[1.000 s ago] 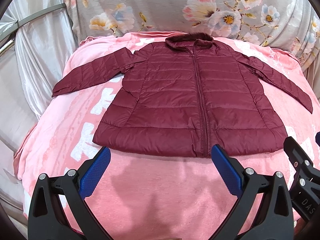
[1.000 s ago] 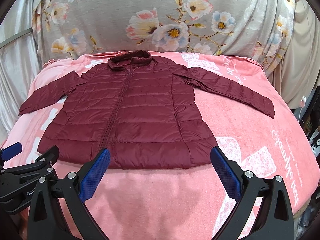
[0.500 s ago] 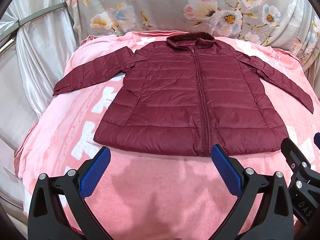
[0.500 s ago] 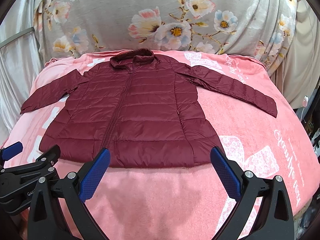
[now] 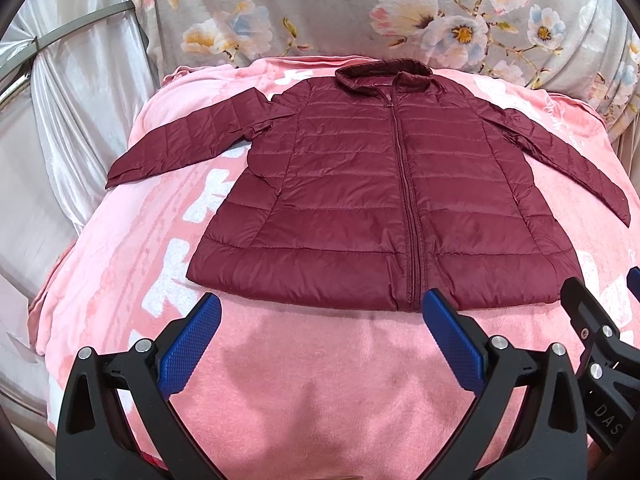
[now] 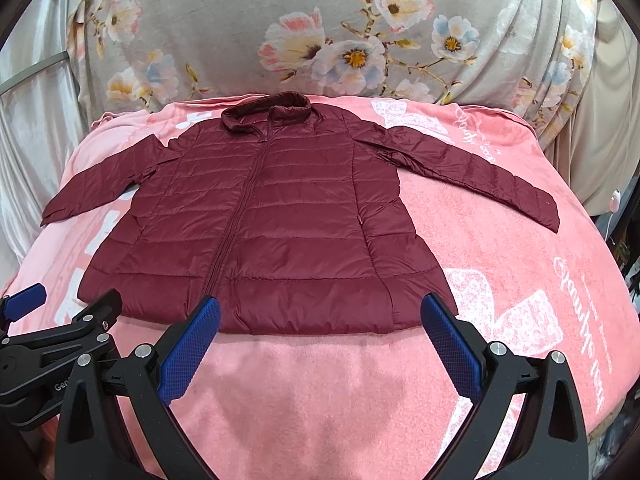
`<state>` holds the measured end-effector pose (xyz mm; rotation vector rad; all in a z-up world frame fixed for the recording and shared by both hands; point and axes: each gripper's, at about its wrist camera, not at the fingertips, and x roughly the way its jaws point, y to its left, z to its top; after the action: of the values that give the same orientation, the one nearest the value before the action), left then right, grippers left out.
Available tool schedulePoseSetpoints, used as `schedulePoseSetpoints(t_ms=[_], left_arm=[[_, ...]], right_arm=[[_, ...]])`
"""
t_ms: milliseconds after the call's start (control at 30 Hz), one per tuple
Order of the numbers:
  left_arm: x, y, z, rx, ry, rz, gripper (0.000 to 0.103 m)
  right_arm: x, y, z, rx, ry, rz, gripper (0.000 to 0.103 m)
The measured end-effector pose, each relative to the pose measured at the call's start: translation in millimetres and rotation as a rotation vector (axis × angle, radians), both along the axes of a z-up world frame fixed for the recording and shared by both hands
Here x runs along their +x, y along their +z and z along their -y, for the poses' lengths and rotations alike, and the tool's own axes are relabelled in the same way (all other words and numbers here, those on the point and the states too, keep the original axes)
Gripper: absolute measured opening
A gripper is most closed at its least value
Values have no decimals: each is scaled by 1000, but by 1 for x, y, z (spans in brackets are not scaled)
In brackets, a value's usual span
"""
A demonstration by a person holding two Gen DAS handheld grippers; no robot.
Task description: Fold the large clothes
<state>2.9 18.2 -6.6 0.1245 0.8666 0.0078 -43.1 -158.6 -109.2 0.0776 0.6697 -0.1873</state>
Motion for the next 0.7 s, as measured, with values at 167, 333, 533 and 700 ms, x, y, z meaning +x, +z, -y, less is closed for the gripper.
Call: schedulePoseSetpoints(t_ms=[167,333,533,700], left_arm=[[0,0,0,1,-2,-1,98],[2,-2,-2,1,-2,-4,98],[2,-3,-3,-1,-3,-6,98],[5,-6,-2,1,-1,-10,98]], right_arm=[[1,0,0,1,0,-2,98],[1,0,0,-1,0,-2,98],[1,0,0,0,-1,-1,98],[1,0,0,-1,-3,-2,98]])
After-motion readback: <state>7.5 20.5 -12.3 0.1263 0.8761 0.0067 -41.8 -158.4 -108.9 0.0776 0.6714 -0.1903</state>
